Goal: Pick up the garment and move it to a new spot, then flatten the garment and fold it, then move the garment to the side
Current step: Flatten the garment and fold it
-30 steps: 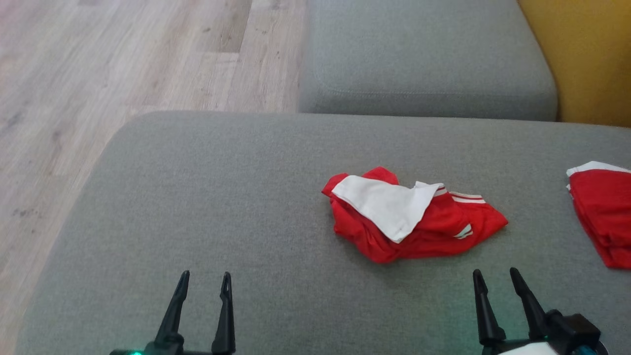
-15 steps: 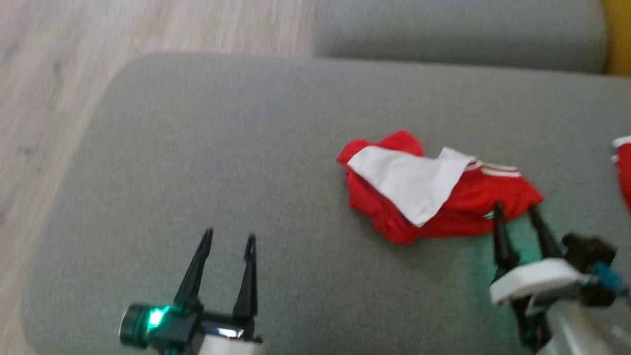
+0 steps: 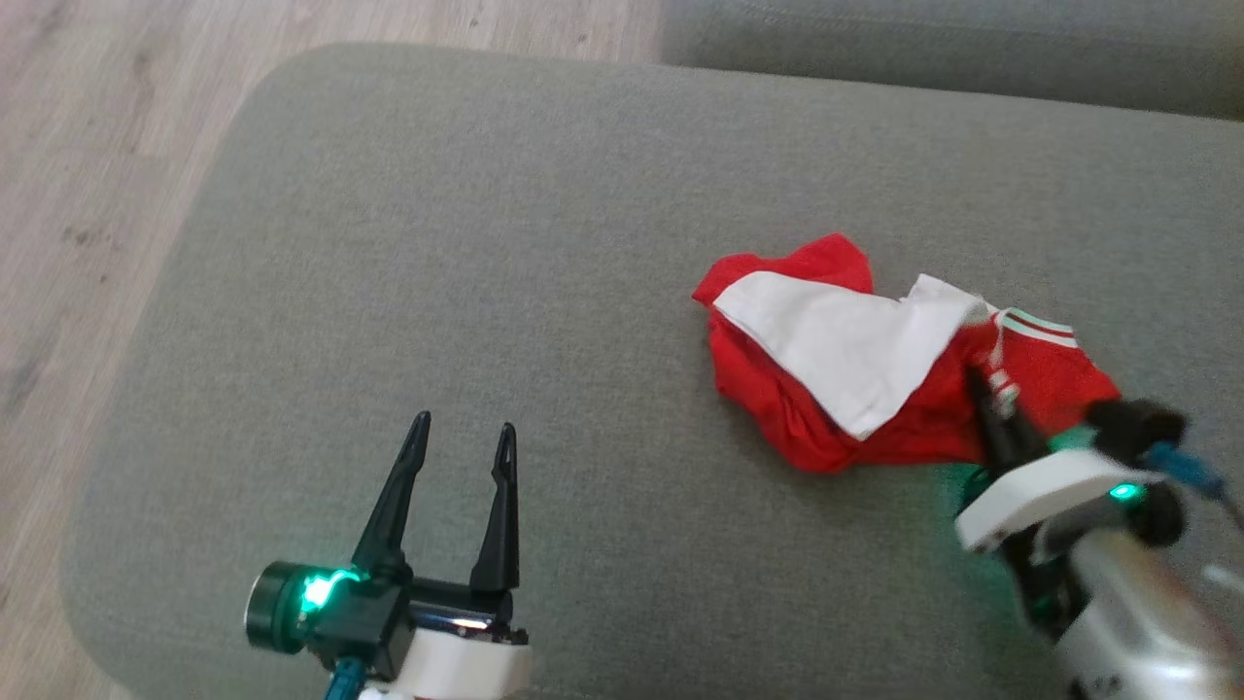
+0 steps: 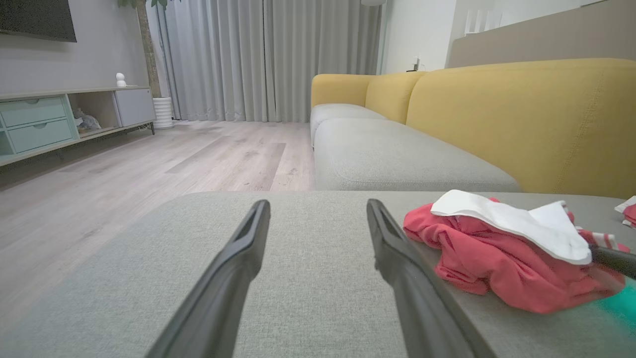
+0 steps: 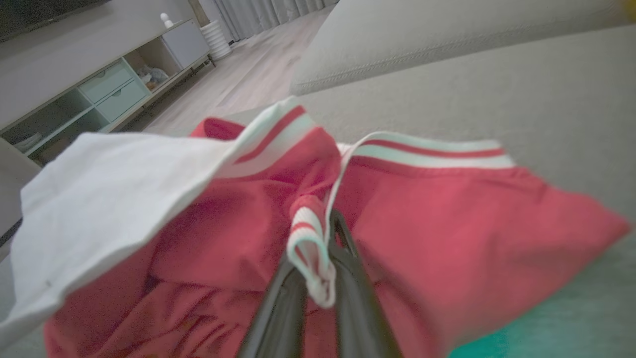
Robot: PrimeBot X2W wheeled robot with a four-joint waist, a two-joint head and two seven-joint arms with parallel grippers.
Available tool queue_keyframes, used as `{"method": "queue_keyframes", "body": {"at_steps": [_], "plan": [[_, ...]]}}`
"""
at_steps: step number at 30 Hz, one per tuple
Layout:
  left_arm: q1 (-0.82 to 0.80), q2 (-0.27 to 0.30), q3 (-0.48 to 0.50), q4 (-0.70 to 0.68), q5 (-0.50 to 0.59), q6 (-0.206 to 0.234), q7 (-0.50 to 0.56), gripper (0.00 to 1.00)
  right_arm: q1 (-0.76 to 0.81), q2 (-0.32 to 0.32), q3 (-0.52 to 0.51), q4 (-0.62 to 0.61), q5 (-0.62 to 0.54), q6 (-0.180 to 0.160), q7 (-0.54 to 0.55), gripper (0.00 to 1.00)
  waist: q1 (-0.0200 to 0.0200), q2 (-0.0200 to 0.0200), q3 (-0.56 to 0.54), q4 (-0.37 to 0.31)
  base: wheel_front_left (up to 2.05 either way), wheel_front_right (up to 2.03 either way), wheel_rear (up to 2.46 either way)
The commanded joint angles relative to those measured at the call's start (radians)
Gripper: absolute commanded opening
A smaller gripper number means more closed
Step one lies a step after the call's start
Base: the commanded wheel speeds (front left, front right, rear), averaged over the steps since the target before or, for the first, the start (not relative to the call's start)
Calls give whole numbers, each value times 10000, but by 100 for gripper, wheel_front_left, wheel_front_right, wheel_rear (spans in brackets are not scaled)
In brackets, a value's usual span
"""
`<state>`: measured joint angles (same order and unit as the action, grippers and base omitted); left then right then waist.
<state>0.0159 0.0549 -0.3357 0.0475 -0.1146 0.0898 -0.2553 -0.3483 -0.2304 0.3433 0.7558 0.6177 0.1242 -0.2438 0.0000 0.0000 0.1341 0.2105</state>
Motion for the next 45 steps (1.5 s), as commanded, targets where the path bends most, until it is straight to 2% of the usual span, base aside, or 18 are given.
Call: {"method": "queue_keyframes", "body": {"at_steps": [1,4,8,14,16,19,22,27,28,29,31,32,33,34,37,39,42,45], "plan": [[-229,-47,243,-328,-5,66,-64,100,-589,-436,-39,-570,-45,65,-166,0,0,0,-219,-164,0,0,0],[-130,-47,284,-338,14,77,-64,100,-966,-905,-970,-1705,-752,65,-174,0,0,0,-530,-399,0,0,0],[-4,-47,293,-322,14,42,-65,100,-1573,-1098,-2081,-3453,-1771,65,-177,0,0,0,-964,-655,0,0,0],[151,-47,244,-346,-2,47,-65,100,-2889,-878,-2262,-5877,-2829,65,-178,0,0,0,-1384,-844,0,0,0],[197,-47,225,-338,7,32,-65,100,-3271,-687,-1784,-6210,-2963,65,-178,0,0,0,-1470,-846,0,0,0],[262,-47,242,-327,-24,45,-65,100,-3443,-328,-463,-5955,-2819,65,-164,0,0,0,-1572,-810,0,0,0],[264,-47,198,-313,-95,45,-65,100,-3152,146,1041,-5258,-2263,65,-79,0,0,0,-1561,-665,0,0,0],[214,-47,79,-252,-198,45,-65,100,-1790,1103,3902,-3705,-887,65,-34,0,0,0,-1436,-303,0,0,0],[201,-47,78,-229,-203,46,-65,100,-1533,1246,4468,-3405,-566,65,-35,0,0,0,-1409,-243,0,0,0],[201,-47,78,-229,-203,46,-65,100,-1533,1246,4468,-3405,-566,65,-35,0,0,0,-1409,-243,0,0,0],[184,-47,96,-178,-209,39,-65,100,-1175,1448,5631,-2823,-122,65,-32,0,0,0,-1381,-149,0,0,0],[184,-47,108,-159,-207,31,-65,100,-1061,1525,6150,-2560,-1,65,-46,30,0,0,-1378,-115,0,0,0],[184,-47,110,-144,-204,30,-65,100,-922,1602,6586,-2338,204,65,-62,80,0,0,-1379,-75,0,0,0],[185,-47,116,-134,-199,34,-65,100,-814,1662,7013,-2183,413,65,-73,100,0,0,-1383,-42,0,0,0],[175,-47,185,-142,-166,56,-65,100,-668,1749,8032,-2037,1041,65,-102,100,0,0,-1422,-24,0,0,0],[169,-47,243,-163,-120,76,-65,100,-671,1759,8307,-2004,1348,65,-125,100,0,0,-1463,-86,0,0,0],[127,-47,310,-221,14,73,-65,100,-595,1395,8093,-2114,1473,65,-161,100,0,0,-1515,-294,0,0,0],[50,-47,302,-282,159,28,-65,100,-213,626,7235,-2703,1197,65,-173,100,0,0,-1552,-609,0,0,0]]}}
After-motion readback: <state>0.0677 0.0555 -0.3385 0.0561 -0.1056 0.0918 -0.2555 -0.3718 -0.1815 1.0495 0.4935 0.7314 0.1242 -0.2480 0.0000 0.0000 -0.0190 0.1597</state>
